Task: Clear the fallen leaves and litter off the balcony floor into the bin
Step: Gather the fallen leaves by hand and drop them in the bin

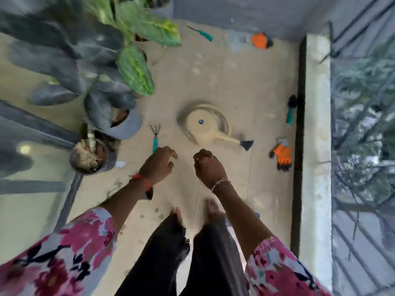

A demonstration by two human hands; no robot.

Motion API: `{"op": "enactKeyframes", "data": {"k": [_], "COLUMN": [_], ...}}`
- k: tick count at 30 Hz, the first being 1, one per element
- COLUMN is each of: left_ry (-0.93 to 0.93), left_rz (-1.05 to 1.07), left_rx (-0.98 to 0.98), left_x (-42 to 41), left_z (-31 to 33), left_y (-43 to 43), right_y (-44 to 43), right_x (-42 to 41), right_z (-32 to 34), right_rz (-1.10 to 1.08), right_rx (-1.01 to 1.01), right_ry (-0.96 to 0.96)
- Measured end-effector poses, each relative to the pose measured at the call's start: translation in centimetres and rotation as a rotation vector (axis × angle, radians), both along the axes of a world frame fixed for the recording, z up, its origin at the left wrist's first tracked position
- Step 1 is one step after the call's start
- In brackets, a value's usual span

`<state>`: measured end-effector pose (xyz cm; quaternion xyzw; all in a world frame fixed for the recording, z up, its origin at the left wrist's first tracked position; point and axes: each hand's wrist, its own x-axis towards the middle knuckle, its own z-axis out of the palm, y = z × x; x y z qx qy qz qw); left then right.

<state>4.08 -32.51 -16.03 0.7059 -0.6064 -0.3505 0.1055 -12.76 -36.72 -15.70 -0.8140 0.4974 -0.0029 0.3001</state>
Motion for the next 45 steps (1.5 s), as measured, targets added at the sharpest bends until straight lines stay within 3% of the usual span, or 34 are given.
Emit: {"op": "enactKeyframes", "data": {"k": [7, 11, 20, 28, 35, 45], "left_ry": [-0.062, -0.145, -0.260, -0.383, -0.433, -0.295], "left_rz": [0.107, 0.350, 0.904, 1.100, 1.307, 1.770], "left_rx": [-0.168, -0.226, -0.166, 0.010, 0.115, 0.161], "left_x": [3.2, 2.9, 1.2, 2.6, 1.3, -3.6], "left_z": [11.2, 17.0, 20.9, 21.5, 20.9, 17.5], "left_y": [1.7, 4.7, 10.2, 15.9, 21.1, 22.4], "right_y": [-3.6, -5.8, -4.9, 2.8, 9.2, 11.7], "right_x": [3.2, 3.5, 12.2, 19.9, 21.9, 20.5], "right_z": [11.5, 17.5, 22.9, 22.9, 19.9, 14.6], "right_rz": [0.317, 0.522, 0.947, 1.281, 1.435, 1.733], "right_rx": [-0.186, -0.226, -0.234, -0.205, -0.045, 0.160], "right_ry": [-0.137, -0.143, -0.125, -0.104, -0.081, 0.149]}}
